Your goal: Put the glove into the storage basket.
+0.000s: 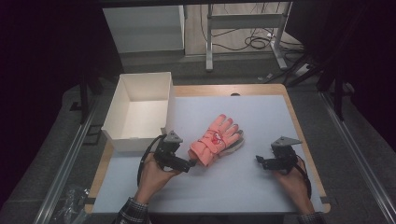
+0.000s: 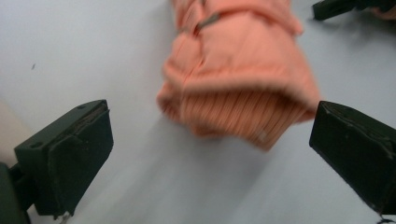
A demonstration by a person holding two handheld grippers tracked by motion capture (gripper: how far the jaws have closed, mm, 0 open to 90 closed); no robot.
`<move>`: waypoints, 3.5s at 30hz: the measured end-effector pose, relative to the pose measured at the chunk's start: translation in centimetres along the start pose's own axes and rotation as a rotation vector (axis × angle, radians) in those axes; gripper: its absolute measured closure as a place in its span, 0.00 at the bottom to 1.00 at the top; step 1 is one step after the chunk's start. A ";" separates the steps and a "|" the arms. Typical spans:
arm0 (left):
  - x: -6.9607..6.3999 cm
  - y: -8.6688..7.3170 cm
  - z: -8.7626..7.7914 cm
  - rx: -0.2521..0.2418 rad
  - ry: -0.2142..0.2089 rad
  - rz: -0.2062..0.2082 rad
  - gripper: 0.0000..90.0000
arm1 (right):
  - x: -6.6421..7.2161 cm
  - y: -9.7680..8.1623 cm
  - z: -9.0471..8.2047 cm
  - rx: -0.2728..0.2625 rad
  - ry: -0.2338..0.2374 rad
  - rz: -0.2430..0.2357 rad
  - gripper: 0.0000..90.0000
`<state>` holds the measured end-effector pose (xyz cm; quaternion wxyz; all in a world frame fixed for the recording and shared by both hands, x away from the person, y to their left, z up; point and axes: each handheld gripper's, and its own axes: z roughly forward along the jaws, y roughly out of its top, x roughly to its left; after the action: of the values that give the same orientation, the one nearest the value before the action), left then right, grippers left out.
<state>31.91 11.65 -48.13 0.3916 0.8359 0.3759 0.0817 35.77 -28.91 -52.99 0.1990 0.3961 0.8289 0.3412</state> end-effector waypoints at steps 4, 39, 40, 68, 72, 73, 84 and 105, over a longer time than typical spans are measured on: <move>-0.4 2.2 0.2 0.003 -0.009 0.032 0.00 | 0.0 0.0 0.0 0.000 0.000 0.000 0.19; -1.5 5.4 10.3 0.267 -0.001 0.140 0.00 | 0.0 0.0 0.0 -0.001 0.000 0.001 0.19; -1.4 5.4 10.4 0.267 0.007 0.135 0.00 | 0.0 0.0 0.0 0.000 0.000 0.001 0.19; -1.0 5.5 9.4 0.250 -0.051 0.116 0.47 | 0.0 0.0 0.0 -0.001 0.000 0.001 0.19; -1.0 6.1 9.0 0.237 -0.048 0.105 0.47 | 0.0 0.0 0.0 -0.001 0.000 0.000 0.19; -1.0 6.1 9.0 0.237 -0.048 0.105 0.47 | 0.0 0.0 0.0 -0.001 0.000 0.000 0.19; -0.9 8.2 7.2 0.198 -0.011 0.089 0.47 | 0.0 0.0 0.0 -0.001 0.000 0.000 0.19; 1.5 13.7 1.8 0.144 0.100 0.042 0.46 | 0.0 0.0 0.0 -0.003 0.002 0.000 0.19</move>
<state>41.44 6.03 -39.77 0.3094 0.8644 0.3823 0.1044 35.75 -28.91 -53.03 0.1990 0.3955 0.8285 0.3429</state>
